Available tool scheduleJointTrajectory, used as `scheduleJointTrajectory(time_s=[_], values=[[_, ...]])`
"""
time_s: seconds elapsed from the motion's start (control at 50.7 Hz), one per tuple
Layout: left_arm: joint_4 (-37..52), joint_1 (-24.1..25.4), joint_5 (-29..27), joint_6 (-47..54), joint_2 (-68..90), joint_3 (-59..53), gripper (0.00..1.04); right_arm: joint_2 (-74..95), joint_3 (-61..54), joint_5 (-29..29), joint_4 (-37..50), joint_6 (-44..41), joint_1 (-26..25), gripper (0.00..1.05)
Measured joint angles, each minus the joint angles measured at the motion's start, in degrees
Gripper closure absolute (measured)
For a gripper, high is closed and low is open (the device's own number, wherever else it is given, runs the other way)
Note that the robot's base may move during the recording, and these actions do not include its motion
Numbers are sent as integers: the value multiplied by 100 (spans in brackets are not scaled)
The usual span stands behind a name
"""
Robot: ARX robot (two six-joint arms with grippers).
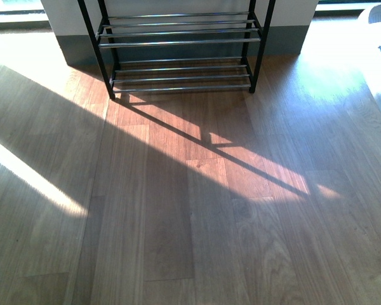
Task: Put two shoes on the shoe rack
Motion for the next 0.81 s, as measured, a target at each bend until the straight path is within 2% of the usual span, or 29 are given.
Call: scheduleJointTrajectory(time_s=[0.809], values=[[-9, 2, -7, -2, -4, -4, 103, 0, -7, -17, 0, 0, 44, 103]])
